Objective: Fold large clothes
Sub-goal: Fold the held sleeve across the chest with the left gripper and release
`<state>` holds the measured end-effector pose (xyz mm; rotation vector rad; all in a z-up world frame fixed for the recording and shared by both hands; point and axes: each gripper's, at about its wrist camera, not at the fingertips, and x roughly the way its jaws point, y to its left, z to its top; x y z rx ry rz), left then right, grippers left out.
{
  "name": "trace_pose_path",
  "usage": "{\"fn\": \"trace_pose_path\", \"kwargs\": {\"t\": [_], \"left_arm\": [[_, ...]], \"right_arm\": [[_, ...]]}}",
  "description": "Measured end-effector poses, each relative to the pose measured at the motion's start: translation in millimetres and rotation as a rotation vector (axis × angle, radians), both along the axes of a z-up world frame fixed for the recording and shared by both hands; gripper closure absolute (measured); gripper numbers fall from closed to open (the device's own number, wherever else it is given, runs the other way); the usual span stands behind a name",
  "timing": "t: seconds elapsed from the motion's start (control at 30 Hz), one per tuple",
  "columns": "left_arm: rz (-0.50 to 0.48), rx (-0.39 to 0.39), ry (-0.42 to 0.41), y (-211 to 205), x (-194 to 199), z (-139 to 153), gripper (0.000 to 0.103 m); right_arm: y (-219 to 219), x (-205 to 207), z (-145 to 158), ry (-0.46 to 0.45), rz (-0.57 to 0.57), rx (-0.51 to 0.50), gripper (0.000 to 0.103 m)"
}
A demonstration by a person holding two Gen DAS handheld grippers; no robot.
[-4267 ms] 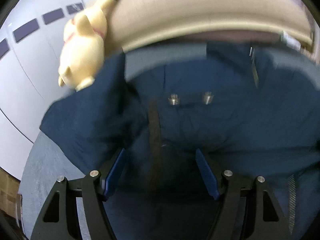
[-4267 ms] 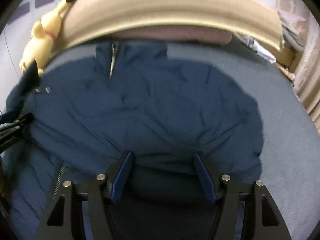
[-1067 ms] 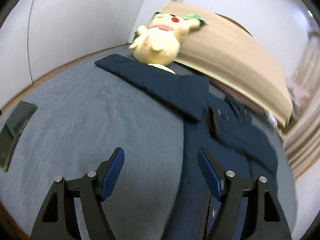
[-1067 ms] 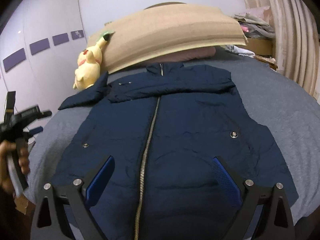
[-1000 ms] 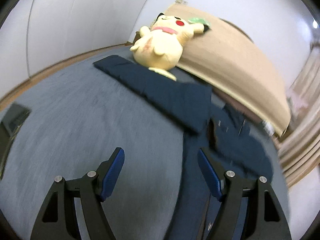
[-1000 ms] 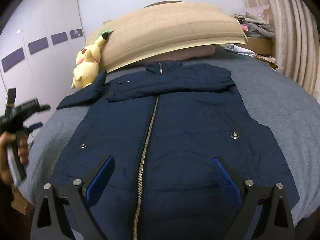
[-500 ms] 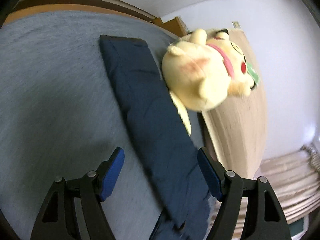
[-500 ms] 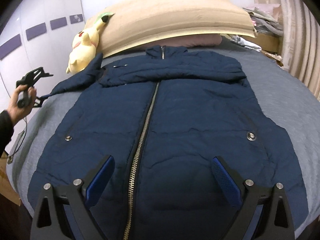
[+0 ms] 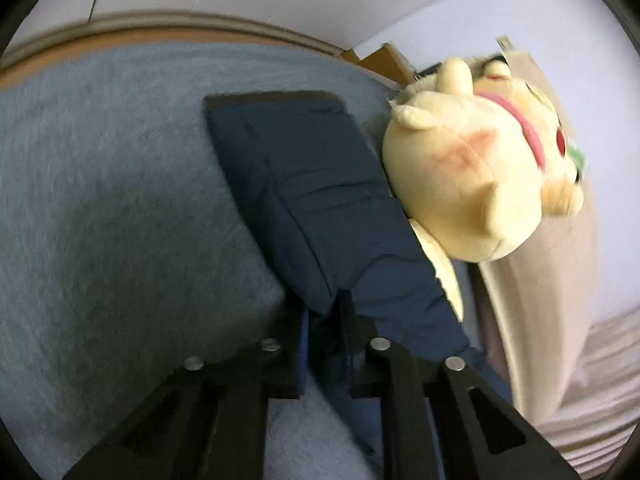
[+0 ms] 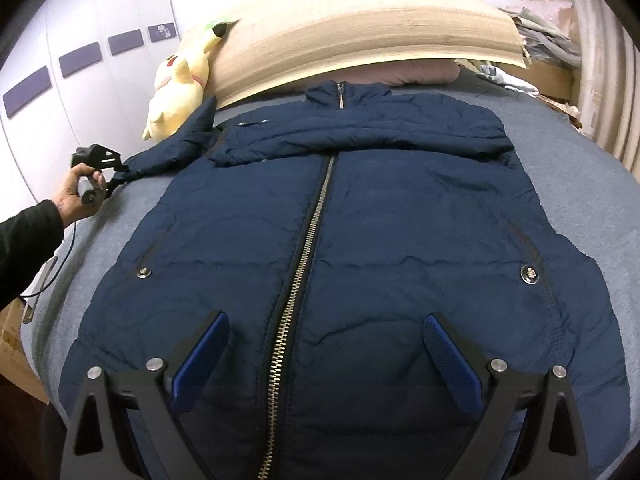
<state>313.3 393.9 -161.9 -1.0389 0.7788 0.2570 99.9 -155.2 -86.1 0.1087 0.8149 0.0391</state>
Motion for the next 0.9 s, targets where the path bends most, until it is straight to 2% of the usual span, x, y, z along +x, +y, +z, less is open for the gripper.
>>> {"fn": "trace_pose_path", "kwargs": {"t": [0.1, 0.2, 0.23, 0.33, 0.43, 0.53, 0.63, 0.77, 0.9], "left_arm": [[-0.017, 0.118, -0.003, -11.8, 0.2, 23.1, 0.097], [-0.070, 0.344, -0.035, -41.5, -2.1, 68.3, 0.097], [-0.089, 0.422, -0.058, -55.6, -4.4, 87.5, 0.097], [-0.135, 0.579, -0.140, -96.0, -11.9, 133.7, 0.097], [-0.203, 0.681, -0.226, -140.5, -20.5, 172.2, 0.097], [-0.282, 0.758, -0.309, -193.5, -19.8, 204.1, 0.097], [-0.373, 0.809, -0.377, -247.7, -26.1, 221.2, 0.097], [-0.503, 0.832, -0.416, -313.8, -22.5, 227.0, 0.097], [-0.638, 0.841, -0.420, -373.2, -23.2, 215.1, 0.097]], "right_arm": [[-4.0, -1.7, 1.5, -0.006, -0.009, 0.004, 0.004], [-8.6, -4.0, 2.3, -0.010, -0.020, 0.015, 0.004], [-10.0, -4.8, 3.0, -0.012, -0.023, 0.019, 0.004], [-15.6, -7.4, 8.0, -0.025, -0.032, 0.046, 0.004], [-21.8, -9.4, 18.6, -0.056, -0.036, 0.059, 0.004], [-34.0, -12.1, 31.2, -0.098, -0.053, 0.072, 0.004], [-50.3, -12.0, 39.6, -0.122, -0.080, 0.088, 0.004], [-73.6, -10.7, 46.2, -0.133, -0.129, 0.112, 0.004], [-95.1, -15.5, 52.2, -0.151, -0.171, 0.126, 0.004]]}}
